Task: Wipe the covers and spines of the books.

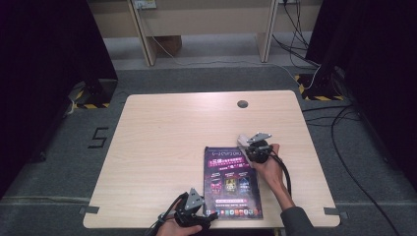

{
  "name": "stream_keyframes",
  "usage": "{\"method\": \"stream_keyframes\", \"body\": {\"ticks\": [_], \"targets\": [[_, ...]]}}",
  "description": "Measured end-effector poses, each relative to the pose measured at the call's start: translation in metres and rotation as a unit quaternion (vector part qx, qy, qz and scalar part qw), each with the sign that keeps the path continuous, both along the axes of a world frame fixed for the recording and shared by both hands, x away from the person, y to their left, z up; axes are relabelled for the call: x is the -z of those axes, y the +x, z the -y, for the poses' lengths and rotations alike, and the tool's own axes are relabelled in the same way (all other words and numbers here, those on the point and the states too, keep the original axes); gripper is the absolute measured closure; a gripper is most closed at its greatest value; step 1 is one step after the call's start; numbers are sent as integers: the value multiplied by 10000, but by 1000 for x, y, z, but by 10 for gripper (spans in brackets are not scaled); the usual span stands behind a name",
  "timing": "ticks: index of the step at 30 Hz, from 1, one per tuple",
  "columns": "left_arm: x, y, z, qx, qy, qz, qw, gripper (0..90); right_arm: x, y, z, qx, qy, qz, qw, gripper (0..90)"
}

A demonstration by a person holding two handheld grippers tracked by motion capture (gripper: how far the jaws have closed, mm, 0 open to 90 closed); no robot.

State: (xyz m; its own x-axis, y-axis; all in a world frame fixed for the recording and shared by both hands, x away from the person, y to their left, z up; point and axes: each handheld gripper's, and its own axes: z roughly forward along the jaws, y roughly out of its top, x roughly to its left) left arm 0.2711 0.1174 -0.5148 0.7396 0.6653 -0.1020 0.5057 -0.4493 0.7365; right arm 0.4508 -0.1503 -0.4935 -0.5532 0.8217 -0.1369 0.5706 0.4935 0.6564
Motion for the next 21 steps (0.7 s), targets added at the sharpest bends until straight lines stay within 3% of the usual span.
{"method": "stream_keyframes", "body": {"ticks": [3,4,7,11,15,16,18,20,21], "targets": [[0,0,0,-3,-6,-11,10000,256,1,3,6,177,1,74,9998,765],[0,0,0,5,-3,-15,10000,256,1,5,12,243,109,49,9996,765],[0,1,0,-1,-7,-35,10000,249,4,6,14,338,-128,5,9993,769],[0,1,0,5,-1,-24,10000,248,5,4,17,356,10,3,9994,769],[0,1,0,14,9,-26,10000,247,-1,2,15,282,147,113,9994,770],[0,1,0,19,12,-21,10000,247,-6,1,10,151,289,127,9994,773],[0,1,0,17,9,-26,10000,246,-6,0,5,32,299,53,9995,773],[0,1,0,11,9,-16,10000,247,0,-1,-1,-64,29,-58,10000,772],[0,1,0,15,14,-9,10000,247,0,-1,-2,-46,43,-22,10000,772]]}}
